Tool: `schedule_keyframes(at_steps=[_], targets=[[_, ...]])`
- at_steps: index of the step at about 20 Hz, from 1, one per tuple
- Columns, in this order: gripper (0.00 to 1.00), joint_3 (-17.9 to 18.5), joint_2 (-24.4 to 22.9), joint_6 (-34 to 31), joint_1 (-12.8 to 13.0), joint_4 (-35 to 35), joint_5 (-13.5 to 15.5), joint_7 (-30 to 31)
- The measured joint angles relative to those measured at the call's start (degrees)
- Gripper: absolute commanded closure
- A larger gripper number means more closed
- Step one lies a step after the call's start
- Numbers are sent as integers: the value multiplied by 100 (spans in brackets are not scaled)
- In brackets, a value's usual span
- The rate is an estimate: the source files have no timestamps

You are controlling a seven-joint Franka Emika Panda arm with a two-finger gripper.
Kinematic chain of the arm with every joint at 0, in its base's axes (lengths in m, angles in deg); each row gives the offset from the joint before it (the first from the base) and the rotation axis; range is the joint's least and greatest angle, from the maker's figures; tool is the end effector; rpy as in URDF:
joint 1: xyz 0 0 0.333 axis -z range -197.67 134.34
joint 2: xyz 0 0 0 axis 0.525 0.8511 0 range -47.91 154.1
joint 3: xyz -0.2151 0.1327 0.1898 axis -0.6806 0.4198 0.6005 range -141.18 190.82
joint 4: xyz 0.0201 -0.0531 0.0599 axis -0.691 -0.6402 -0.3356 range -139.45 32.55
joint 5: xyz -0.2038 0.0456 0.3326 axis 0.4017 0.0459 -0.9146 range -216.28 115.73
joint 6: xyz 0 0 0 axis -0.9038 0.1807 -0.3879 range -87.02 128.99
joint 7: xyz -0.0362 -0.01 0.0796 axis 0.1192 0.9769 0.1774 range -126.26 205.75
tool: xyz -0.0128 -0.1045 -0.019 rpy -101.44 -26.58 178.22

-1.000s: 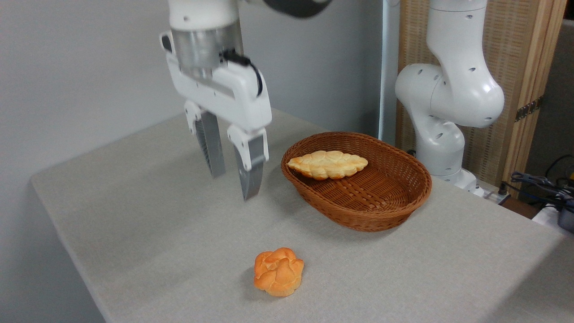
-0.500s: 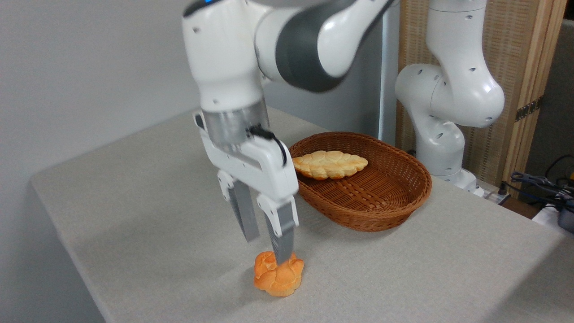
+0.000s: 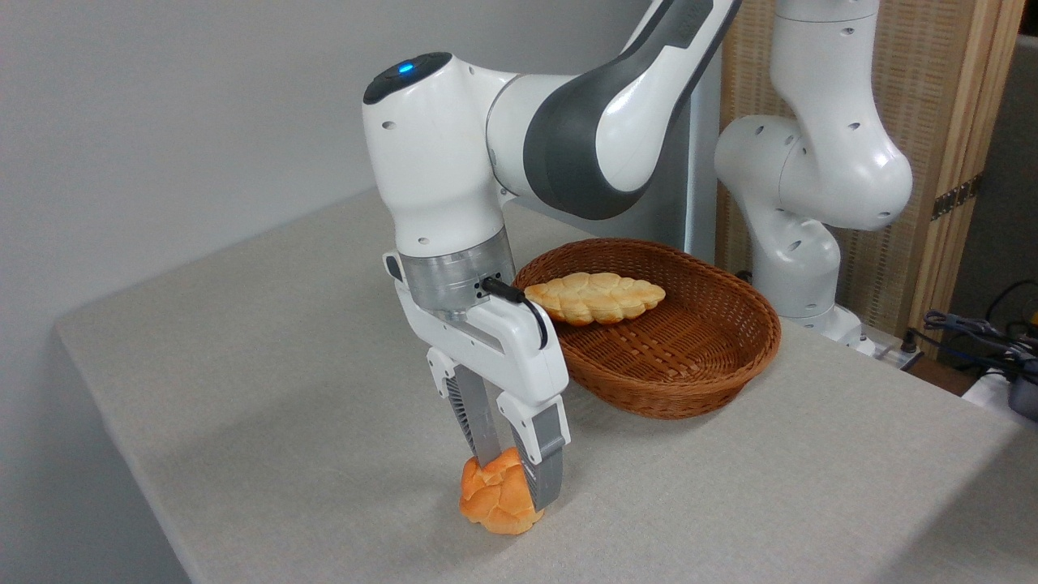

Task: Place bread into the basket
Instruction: 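Close the gripper fingers around the orange bun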

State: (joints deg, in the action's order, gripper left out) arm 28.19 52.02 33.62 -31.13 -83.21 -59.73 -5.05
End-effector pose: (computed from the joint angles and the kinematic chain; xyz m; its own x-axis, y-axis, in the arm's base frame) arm 0.5420 0.0350 0.4337 0.6882 -0.7196 -0.0931 -0.7254 -0.6796 -0.1090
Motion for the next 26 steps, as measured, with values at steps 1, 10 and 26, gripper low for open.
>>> schedule_keyframes(at_steps=[1,10,26], targets=[[0,15,-4,4,0,4,0,0],[0,173,-82,21,-6,181,560,8],[0,173,-10,27,-2,10,698,6]])
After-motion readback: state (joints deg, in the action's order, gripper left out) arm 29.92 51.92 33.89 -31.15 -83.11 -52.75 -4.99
